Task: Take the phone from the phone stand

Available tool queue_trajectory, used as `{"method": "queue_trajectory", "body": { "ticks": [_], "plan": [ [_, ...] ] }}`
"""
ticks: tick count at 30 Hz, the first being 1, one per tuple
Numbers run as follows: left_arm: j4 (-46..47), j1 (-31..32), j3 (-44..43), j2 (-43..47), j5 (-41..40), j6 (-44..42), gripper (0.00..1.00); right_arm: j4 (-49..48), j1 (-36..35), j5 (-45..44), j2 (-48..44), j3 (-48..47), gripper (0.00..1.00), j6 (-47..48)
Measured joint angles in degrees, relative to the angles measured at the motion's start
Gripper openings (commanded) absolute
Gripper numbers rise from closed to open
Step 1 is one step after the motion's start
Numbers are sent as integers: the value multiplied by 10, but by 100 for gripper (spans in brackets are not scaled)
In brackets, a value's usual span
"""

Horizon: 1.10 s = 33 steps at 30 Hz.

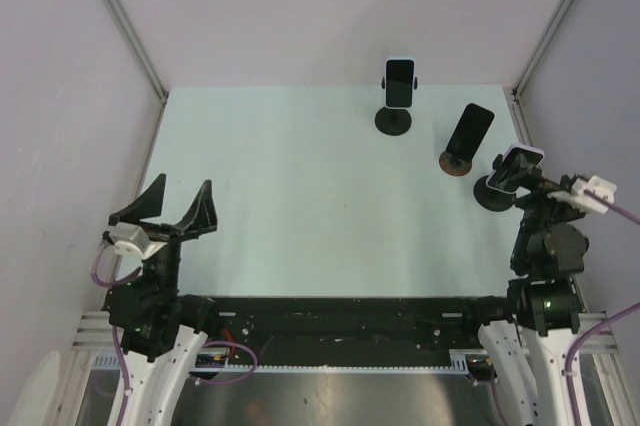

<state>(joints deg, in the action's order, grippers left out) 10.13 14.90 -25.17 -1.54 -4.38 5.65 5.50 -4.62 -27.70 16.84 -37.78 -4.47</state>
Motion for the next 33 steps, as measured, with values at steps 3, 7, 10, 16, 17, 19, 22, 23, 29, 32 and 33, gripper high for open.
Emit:
{"method": "queue_trajectory", "body": {
  "ticks": [3,7,10,16,17,19,22,23,29,32,33],
  "plan": [
    [0,2,0,5,-3,0,100,36,0,-28,97,-73,100,-21],
    [-1,5,0,9,-9,0,100,80,0,-66,204,-141,100,-49],
    [-4,9,0,9,-15,0,100,110,2,-82,269,-176,100,-70],
    [-4,21,0,10,-16,1,100,135,23,-90,376,-210,100,-86],
    [-4,23,0,10,-17,1,100,138,29,-89,387,-213,100,-86],
    [-5,26,0,10,-18,1,100,147,52,-70,411,-223,100,-88],
    [-5,28,0,10,-20,1,100,157,100,-34,443,-243,100,-94],
    [-5,29,0,10,-21,1,100,157,116,-22,450,-247,100,-96],
    [-6,38,0,10,-23,0,100,155,189,83,468,-248,100,-110],
    [-8,41,0,10,-25,0,100,151,211,130,475,-249,99,-117],
    [-9,41,0,10,-25,-1,100,151,217,145,477,-249,100,-119]
  ]
}}
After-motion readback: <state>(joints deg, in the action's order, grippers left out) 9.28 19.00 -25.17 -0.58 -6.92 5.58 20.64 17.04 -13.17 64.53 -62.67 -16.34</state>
